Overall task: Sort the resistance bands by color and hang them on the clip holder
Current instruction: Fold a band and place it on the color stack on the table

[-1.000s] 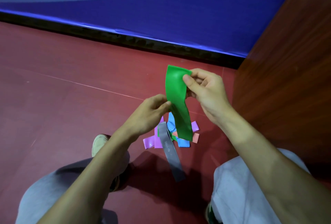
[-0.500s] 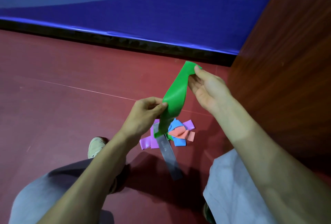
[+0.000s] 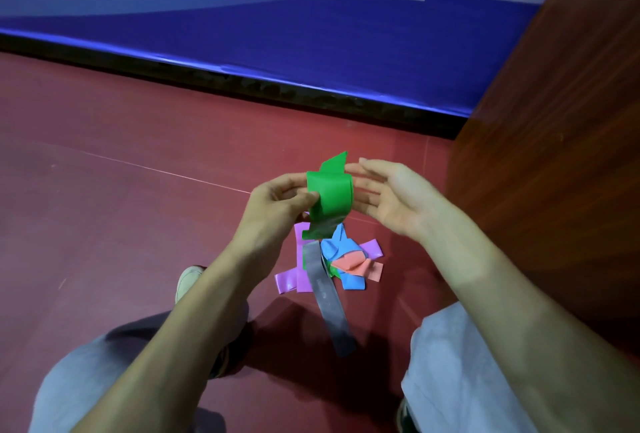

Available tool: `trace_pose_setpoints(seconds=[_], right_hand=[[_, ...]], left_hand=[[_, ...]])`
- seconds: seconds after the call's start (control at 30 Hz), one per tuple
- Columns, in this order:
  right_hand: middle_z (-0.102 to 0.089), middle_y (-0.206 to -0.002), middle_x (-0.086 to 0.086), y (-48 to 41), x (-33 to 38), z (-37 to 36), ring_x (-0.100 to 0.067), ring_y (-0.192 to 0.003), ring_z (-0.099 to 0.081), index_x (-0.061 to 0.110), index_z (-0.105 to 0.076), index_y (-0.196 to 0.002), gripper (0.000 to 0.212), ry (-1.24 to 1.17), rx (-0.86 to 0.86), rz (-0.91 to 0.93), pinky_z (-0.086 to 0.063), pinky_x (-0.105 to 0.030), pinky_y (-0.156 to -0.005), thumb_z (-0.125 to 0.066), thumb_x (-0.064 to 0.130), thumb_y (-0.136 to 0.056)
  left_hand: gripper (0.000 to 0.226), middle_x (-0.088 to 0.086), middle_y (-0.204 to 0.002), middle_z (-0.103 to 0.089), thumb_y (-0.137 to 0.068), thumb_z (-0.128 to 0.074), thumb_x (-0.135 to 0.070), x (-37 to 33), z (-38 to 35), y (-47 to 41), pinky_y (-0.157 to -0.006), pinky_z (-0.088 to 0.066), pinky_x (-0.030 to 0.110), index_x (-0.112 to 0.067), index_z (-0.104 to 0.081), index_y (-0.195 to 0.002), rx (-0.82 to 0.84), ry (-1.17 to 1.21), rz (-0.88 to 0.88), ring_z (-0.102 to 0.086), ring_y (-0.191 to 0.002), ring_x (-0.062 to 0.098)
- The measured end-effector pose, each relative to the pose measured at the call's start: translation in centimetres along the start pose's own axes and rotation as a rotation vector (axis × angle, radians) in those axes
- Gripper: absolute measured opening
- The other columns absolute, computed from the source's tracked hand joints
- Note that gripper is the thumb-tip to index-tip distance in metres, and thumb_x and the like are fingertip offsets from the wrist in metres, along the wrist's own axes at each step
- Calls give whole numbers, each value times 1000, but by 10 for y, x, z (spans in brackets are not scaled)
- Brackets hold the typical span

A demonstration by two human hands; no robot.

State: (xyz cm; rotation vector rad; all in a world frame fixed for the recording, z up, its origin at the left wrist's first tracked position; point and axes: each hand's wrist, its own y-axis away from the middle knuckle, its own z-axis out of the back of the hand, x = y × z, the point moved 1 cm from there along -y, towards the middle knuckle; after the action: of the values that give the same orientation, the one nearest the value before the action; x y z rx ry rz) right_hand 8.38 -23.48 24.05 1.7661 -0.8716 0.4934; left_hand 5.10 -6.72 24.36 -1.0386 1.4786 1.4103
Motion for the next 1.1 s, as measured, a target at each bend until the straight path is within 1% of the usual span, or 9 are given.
trace_pose_setpoints(seconds=[0.13, 0.2, 0.33, 0.43, 0.5, 0.63, 0.9, 1.0, 1.1], right_hand=[[-67, -77, -7, 4, -5, -10, -21, -72, -65, 10, -66, -88, 17, 168, 64, 32, -54, -38, -84, -53, 18, -96], [-66, -75, -7, 5, -7, -13, -22, -71, -65, 10, -66, -91, 17, 243, 88, 66, -54, -39, -83, -53, 19, -97], [-63, -73, -6, 2, -9, -17, -16, -64, -60, 9, -63, -106, 14, 350, 57, 231, -53, -25, -65, -55, 14, -95], [-66, -73, -4, 0, -10, -15, -13, -64, -58, 21, -64, -106, 23, 539, 24, 496, -52, -25, -65, -63, 5, -89], [-65, -75, 1, -2, -13, -15, -10, -67, -55, 30, -67, -101, 31, 689, 32, 631, -50, -24, -68, -68, 4, -84], [-65, -73, 8, -5, -18, -14, -1, -64, -55, 22, -75, -98, 25, 877, -76, 693, -43, -9, -67, -76, 9, -77], [-67, -78, 0, -4, -16, -10, -8, -67, -59, 18, -77, -82, 8, 1038, -104, 855, -43, -10, -65, -78, 13, -76], [-63, -83, 4, -5, -14, -9, -10, -73, -60, 20, -77, -80, 8, 965, -109, 857, -43, -10, -67, -76, 12, -77], [-63, -85, 4, -6, -14, -10, -11, -76, -61, 19, -76, -79, 8, 933, -77, 840, -45, -12, -67, -75, 11, -79]], left_hand=[[23, 20, -94, -63, -88, -54, 8, -3, 5, -1, -74, -49, 32, -4, -66, -104, -60, 39, -13, -57, -82, 24], [22, 21, -91, -62, -87, -56, 8, -4, 7, -2, -70, -47, 30, -6, -67, -100, -88, 47, -17, -55, -79, 24], [20, 6, -68, -64, -85, -58, 9, -4, 11, -4, -57, -46, 22, 0, -67, -101, -183, 35, -7, -51, -55, 12], [20, 8, -70, -66, -83, -61, 7, -3, 13, -5, -58, -50, 23, -1, -67, -100, -224, 1, -1, -54, -55, 12], [23, 1, -59, -63, -81, -65, 7, -3, 14, -6, -58, -49, 25, -3, -66, -101, -250, -33, -2, -53, -49, 9], [36, -1, -60, -62, -80, -69, 3, -1, 15, -6, -65, -51, 28, -7, -53, -111, -275, -80, 11, -56, -55, 12], [22, 0, -78, -69, -79, -74, -10, -1, 12, -3, -68, -54, 26, -17, -67, -98, -133, -471, -118, -66, -70, 10], [19, -9, -71, -61, -76, -78, -15, -4, 12, -1, -56, -41, 7, -22, -69, -92, -137, -656, -206, -55, -58, -1], [11, -5, -78, -55, -79, -76, -21, -8, 13, 1, -59, -40, 10, -22, -72, -88, -182, -828, -328, -51, -65, 2]])
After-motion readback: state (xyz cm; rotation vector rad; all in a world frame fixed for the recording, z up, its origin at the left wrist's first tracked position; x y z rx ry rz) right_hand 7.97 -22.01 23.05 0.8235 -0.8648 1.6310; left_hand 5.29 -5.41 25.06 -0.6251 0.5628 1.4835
